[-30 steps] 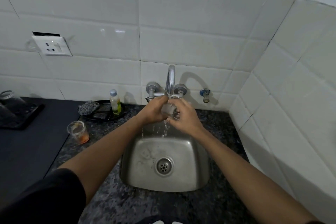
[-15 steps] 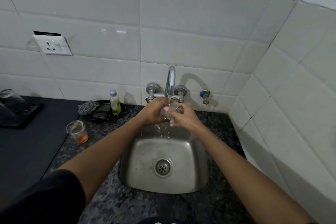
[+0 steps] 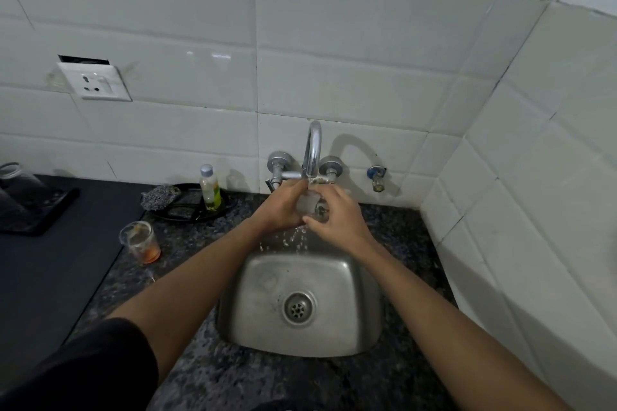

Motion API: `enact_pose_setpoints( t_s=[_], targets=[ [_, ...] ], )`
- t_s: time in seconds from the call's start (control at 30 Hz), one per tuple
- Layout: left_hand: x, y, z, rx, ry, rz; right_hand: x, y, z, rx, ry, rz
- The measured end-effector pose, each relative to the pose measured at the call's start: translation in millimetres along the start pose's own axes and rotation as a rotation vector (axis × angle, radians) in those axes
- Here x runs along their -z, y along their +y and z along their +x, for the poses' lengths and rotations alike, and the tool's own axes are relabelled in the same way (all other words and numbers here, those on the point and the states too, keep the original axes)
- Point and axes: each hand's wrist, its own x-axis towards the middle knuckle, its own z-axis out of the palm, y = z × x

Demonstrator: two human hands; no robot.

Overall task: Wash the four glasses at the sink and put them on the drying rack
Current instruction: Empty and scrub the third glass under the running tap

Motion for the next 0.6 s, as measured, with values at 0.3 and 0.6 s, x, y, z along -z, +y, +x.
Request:
enact_pose_setpoints(
  t_s=[0.3,0.6],
  targets=[
    [-8.3,-9.6,-8.0,-0.008,0.012,-0.024,3.5,-3.3,0.3,-0.251,-0.083,0.145],
    [-10.7,-11.8,-5.7,0.078,-0.012,-0.102,6.6,-7.1,5.4,-0.229,-0.086,0.132]
  ],
)
